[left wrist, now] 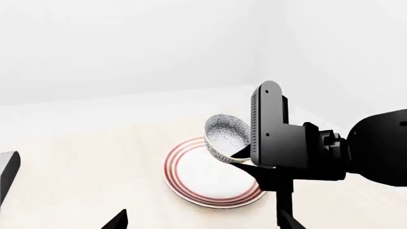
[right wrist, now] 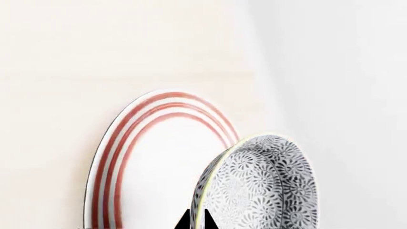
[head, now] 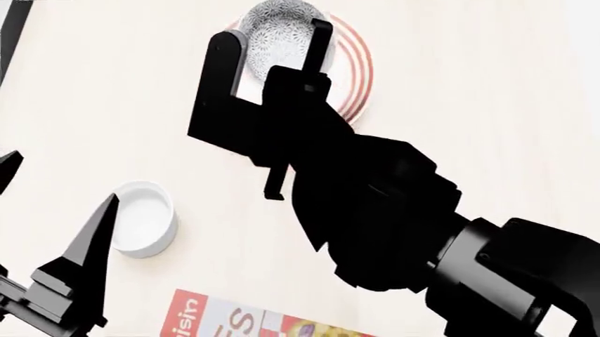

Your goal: Pick the akita bowl on the cookies box and place it on the plate.

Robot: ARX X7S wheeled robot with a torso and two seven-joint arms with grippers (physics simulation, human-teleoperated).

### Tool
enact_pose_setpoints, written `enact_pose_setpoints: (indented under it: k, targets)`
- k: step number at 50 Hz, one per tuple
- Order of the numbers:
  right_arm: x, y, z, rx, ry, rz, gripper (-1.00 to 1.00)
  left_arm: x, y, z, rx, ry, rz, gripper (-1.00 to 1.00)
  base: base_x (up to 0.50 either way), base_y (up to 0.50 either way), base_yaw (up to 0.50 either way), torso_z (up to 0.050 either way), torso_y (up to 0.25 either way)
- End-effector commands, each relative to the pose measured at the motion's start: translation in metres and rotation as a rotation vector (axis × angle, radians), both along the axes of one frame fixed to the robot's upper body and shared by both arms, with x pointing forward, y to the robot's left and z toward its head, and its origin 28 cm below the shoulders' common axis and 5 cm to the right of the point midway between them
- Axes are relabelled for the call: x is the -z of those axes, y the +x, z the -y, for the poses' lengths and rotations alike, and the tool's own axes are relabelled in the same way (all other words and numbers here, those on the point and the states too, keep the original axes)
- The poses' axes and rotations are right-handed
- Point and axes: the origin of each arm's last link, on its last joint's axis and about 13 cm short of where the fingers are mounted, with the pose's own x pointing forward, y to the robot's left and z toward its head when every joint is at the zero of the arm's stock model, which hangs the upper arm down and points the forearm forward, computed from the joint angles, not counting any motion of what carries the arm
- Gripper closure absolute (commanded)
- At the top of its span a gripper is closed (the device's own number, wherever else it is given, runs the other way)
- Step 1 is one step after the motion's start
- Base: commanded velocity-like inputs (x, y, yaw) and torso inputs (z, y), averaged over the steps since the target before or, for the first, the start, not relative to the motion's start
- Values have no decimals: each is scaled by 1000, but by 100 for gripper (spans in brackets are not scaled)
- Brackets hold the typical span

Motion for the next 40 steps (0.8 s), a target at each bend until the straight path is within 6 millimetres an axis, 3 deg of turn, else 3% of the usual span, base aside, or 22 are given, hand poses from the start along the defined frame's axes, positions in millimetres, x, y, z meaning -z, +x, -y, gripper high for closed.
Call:
enact_pose_setpoints:
  k: [1, 27, 40]
  targets:
    - [6, 5, -5, -7, -2, 22, 100, 2, 0, 0, 1, -6, -9, -100, 0, 0, 0, 0, 0]
    - [23, 15, -10, -5, 1, -4, 100, 5, -1, 0, 13, 5, -14, -100, 0, 0, 0, 0, 0]
    - [32, 30, -6, 45, 20, -26, 100, 5, -1, -1, 13, 6, -12, -100, 0, 0, 0, 0, 0]
